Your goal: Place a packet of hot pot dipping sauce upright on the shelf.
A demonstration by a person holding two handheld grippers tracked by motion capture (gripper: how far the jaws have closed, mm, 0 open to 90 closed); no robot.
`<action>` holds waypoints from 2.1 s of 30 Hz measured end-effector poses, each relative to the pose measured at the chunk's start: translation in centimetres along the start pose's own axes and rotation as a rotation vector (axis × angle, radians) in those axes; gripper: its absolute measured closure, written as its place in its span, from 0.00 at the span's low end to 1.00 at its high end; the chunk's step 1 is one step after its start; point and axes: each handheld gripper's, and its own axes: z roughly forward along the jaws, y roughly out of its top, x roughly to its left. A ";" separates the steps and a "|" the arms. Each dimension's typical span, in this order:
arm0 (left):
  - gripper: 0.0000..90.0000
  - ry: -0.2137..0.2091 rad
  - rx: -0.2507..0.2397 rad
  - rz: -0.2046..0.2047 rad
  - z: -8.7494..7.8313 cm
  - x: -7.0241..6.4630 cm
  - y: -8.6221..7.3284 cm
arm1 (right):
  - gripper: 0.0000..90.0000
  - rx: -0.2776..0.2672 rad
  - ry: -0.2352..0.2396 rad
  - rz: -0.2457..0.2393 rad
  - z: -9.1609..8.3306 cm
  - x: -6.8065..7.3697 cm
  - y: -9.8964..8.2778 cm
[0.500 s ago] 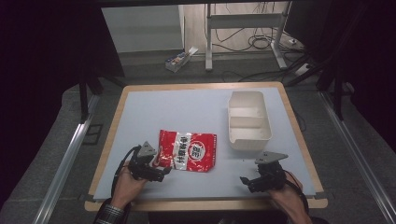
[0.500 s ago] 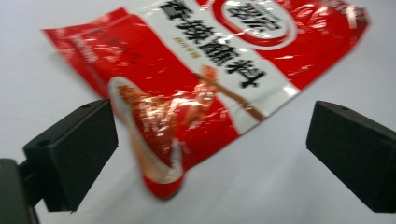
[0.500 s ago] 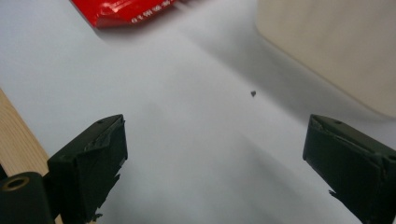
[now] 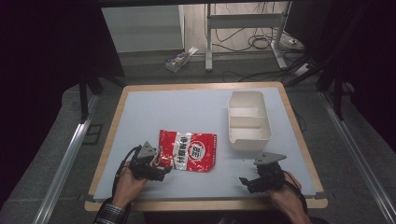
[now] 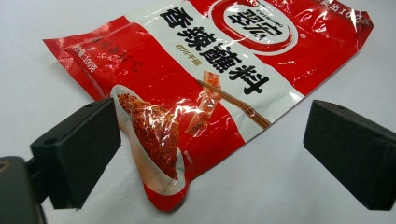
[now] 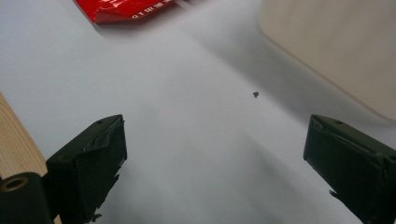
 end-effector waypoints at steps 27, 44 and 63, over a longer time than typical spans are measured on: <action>0.40 0.013 -0.010 -0.081 2.9 4.4 4.3 | 0.07 -0.002 -0.015 -0.017 0.3 0.4 0.2; 1.00 0.035 0.064 -0.160 7.6 8.8 6.3 | 0.07 0.018 -0.005 -0.036 0.9 0.7 0.3; 1.00 -0.024 0.160 -0.162 6.7 7.5 5.1 | 0.07 0.041 0.010 -0.065 1.3 1.1 0.2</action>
